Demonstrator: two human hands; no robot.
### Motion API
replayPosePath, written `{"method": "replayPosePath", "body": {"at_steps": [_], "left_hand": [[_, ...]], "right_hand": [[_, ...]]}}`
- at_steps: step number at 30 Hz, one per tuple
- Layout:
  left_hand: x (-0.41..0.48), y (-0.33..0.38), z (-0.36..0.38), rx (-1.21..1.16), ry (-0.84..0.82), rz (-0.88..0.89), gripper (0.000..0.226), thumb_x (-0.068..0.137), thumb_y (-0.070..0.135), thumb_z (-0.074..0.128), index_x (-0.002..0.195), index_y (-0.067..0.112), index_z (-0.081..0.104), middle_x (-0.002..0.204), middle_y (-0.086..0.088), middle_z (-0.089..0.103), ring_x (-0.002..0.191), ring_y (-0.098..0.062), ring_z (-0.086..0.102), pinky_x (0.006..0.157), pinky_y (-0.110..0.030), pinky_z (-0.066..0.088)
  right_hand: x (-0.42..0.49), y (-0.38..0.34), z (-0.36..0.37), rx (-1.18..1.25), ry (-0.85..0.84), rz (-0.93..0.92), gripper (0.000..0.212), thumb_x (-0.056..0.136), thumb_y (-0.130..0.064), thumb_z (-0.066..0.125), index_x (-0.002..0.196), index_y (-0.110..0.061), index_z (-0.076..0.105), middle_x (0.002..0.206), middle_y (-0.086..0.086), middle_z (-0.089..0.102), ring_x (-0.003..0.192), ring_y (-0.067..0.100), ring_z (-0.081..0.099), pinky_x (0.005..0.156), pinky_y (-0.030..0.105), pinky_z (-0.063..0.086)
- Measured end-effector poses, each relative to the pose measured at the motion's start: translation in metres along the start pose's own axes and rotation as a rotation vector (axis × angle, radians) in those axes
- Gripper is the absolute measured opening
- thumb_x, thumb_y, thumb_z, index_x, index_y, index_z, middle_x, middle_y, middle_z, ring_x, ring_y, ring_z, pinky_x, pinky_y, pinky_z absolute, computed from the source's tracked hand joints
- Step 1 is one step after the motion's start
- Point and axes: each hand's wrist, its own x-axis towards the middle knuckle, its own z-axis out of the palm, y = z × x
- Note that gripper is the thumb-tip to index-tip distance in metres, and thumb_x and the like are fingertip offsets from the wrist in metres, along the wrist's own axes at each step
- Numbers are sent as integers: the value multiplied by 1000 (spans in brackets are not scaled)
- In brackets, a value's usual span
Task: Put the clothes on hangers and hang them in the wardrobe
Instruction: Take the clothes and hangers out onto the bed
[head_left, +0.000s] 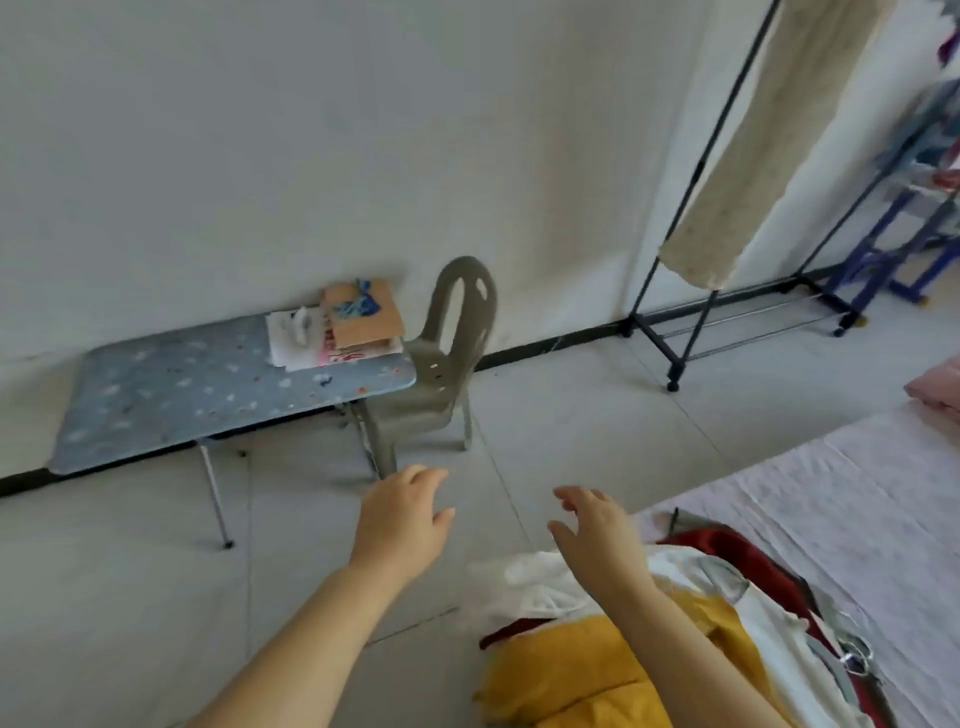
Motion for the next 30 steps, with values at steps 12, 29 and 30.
{"method": "replayPosePath", "body": {"at_steps": [12,29,30], "left_hand": [[-228,-309,-134,70,303,-565,46,89,32,55,131,16,48,128,-3,54,114,-23,51,94,-30,37],[-423,-526,-226,149,605,-1333,48,92,43,44,137,27,37,138,9,43,125,-13,40,104,-30,29],[-427,-536,-233,149,625,-1385,48,92,42,44,137,27,37,138,8,43,125,-13,40,104,-30,30]], "right_hand": [[-65,-335,193,-110,-291,-605,40,92,-27,55,131,-22,48,125,-3,53,115,14,49,92,24,40],[-136,-654,395,-163,-636,-1261,41,90,-26,57,131,-25,48,122,-7,53,112,10,51,91,20,42],[-135,-674,404,-165,-654,-1294,41,91,-26,57,131,-26,48,123,-7,53,112,9,51,90,20,42]]}}
